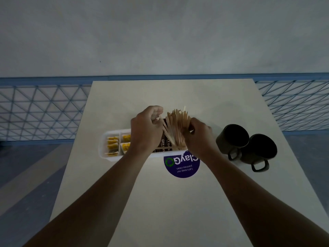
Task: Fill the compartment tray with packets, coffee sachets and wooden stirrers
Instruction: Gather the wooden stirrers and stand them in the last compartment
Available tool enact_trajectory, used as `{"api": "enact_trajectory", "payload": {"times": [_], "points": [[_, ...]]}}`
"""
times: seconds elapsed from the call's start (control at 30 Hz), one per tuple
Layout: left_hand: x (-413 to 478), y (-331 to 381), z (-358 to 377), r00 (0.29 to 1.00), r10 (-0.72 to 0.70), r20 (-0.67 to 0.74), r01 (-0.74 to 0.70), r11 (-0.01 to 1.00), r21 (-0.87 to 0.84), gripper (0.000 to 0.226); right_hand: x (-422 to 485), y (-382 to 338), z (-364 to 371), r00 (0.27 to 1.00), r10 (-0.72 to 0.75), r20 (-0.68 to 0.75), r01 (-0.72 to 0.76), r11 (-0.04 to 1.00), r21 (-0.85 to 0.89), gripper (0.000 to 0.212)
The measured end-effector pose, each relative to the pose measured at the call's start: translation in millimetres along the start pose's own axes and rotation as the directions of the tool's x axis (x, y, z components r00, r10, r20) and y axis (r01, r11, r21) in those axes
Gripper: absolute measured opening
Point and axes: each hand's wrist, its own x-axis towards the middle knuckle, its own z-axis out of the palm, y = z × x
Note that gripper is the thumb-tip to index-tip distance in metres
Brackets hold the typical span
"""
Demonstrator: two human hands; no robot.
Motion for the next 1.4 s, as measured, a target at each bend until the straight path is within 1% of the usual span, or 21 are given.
{"api": "enact_trajectory", "payload": {"times": [0.1, 0.23, 0.37, 0.5, 0.6, 0.7, 0.8, 0.9, 1.2, 1.3, 1.4], "points": [[1, -1, -5, 1.0, -0.017, -0.012, 0.017, 1.0, 0.022, 0.031, -1, 0, 0, 1.0, 0.008, 0.004, -0.008, 1.0, 0.01, 0.006], [2, -6, -12, 0.998, -0.05, -0.04, 0.054, 0.993, 0.108, 0.023, -3, -1, -1, 1.0, 0.002, -0.002, -0.002, 1.0, 0.003, 0.007], [-1, -15, -21, 0.988, -0.156, 0.005, 0.15, 0.961, 0.234, 0.011, -3, -1, -2, 1.0, 0.0, -0.006, 0.0, 1.0, -0.01, 0.008], [-10, -23, -27, 0.978, -0.201, 0.051, 0.177, 0.937, 0.302, 0.006, -4, 0, 0, 1.0, 0.017, 0.003, -0.017, 1.0, -0.019, 0.009], [-19, -29, -27, 0.966, -0.219, 0.134, 0.159, 0.92, 0.358, 0.012, -6, 1, 3, 0.999, 0.03, 0.019, -0.03, 0.999, -0.036, 0.011], [-25, -38, -22, 0.962, -0.198, 0.189, 0.092, 0.884, 0.459, 0.018, -8, 1, 5, 0.999, 0.035, 0.026, -0.034, 0.999, -0.028, 0.011], [-26, -48, -14, 0.956, -0.186, 0.227, 0.039, 0.848, 0.528, 0.015, -9, 1, 5, 0.999, 0.037, 0.037, -0.035, 0.999, -0.032, 0.013], [-23, -54, -11, 0.95, -0.218, 0.222, 0.057, 0.824, 0.564, 0.012, -9, 4, 6, 0.999, 0.035, 0.029, -0.034, 0.999, -0.024, 0.012], [-7, -53, -8, 0.882, -0.322, 0.344, 0.046, 0.786, 0.617, 0.019, -8, 5, 4, 0.998, 0.046, 0.031, -0.046, 0.999, -0.002, 0.011], [-7, -52, -8, 0.865, -0.313, 0.393, 0.009, 0.791, 0.611, 0.019, -8, 5, 5, 0.998, 0.052, 0.029, -0.052, 0.999, -0.001, 0.01], [-5, -44, -14, 0.867, -0.278, 0.413, -0.029, 0.8, 0.599, 0.018, -8, 5, 5, 0.998, 0.056, 0.033, -0.056, 0.998, -0.001, 0.011]]}}
